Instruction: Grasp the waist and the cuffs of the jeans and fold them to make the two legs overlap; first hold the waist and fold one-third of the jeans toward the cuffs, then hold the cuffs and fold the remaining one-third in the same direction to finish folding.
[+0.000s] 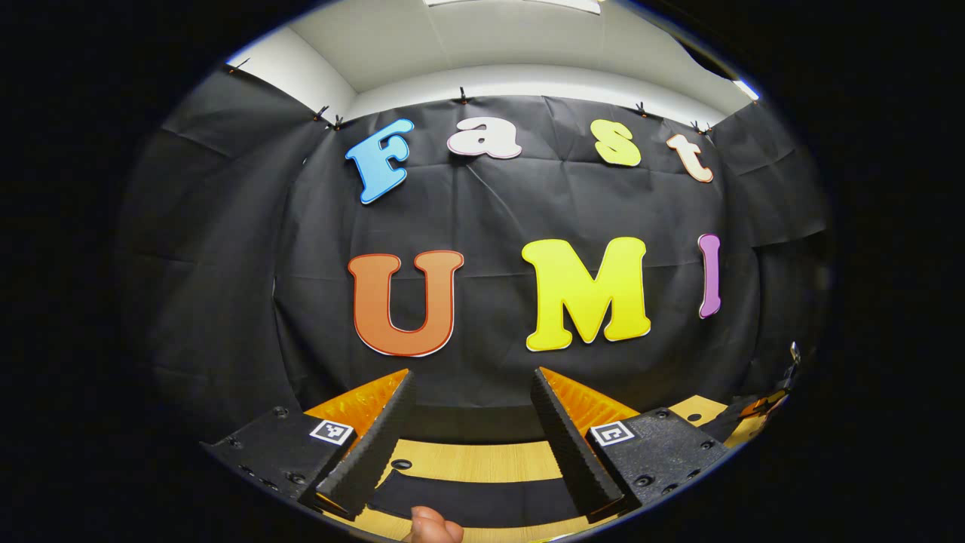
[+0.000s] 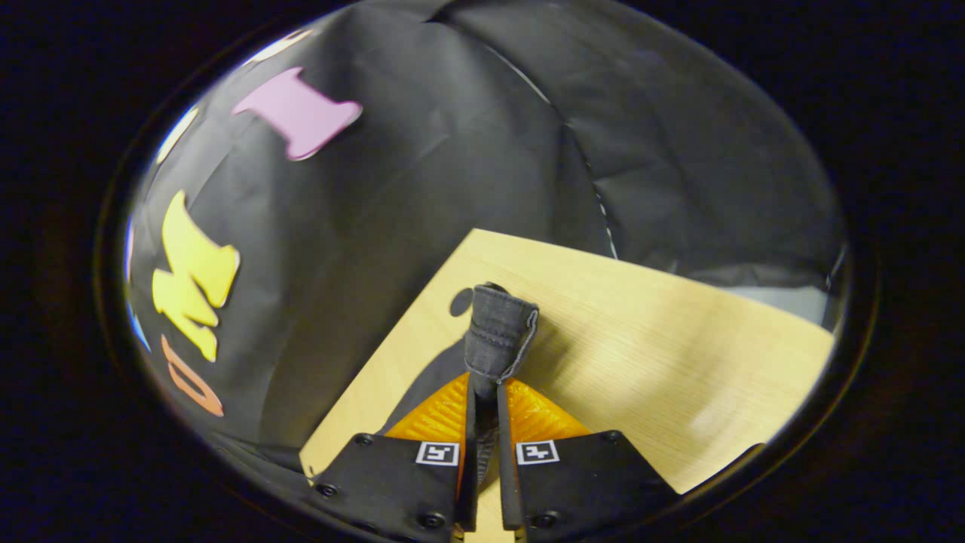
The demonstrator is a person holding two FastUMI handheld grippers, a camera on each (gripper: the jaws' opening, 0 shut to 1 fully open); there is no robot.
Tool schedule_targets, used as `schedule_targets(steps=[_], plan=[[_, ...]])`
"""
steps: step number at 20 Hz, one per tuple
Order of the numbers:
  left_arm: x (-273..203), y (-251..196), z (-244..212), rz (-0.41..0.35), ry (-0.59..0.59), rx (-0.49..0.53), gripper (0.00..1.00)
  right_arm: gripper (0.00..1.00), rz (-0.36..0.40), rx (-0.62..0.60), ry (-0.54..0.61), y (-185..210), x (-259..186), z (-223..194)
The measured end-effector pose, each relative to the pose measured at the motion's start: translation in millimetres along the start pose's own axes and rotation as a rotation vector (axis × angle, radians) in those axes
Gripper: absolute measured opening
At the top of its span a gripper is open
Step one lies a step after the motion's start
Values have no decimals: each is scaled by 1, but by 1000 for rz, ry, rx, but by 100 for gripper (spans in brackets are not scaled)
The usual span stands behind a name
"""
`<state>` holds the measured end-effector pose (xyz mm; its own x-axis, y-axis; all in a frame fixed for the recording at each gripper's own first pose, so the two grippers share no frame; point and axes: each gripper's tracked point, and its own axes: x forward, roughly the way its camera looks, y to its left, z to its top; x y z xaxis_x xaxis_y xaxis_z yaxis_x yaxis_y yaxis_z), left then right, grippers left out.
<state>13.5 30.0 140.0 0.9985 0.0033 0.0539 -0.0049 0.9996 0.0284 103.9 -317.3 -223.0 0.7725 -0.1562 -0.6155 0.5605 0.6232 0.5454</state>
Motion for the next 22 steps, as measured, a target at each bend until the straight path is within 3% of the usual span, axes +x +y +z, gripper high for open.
schedule_targets(steps=[4,5,7,8,14,15,19,20,22], plan=[[-5,10,-4,9,9,-18,98,13,27,-214,-64,63,-16,-2],[-6,12,-7,10,17,-22,98,8,34,-251,-85,76,-21,-3],[-10,18,-11,9,29,-20,98,13,39,-322,-120,93,-29,-6],[-12,21,-12,11,32,-20,98,8,44,-362,-137,101,-34,-11],[-19,40,-22,12,55,-38,98,17,128,-582,-186,176,-48,-59],[-19,42,-23,14,60,-41,98,13,138,-621,-194,189,-49,-68],[-22,62,-26,31,67,-41,98,13,178,-709,-205,219,-51,-106],[-24,68,-27,36,69,-39,98,17,180,-716,-202,224,-50,-113],[-28,81,-30,51,74,-35,98,13,187,-726,-195,234,-45,-131]])
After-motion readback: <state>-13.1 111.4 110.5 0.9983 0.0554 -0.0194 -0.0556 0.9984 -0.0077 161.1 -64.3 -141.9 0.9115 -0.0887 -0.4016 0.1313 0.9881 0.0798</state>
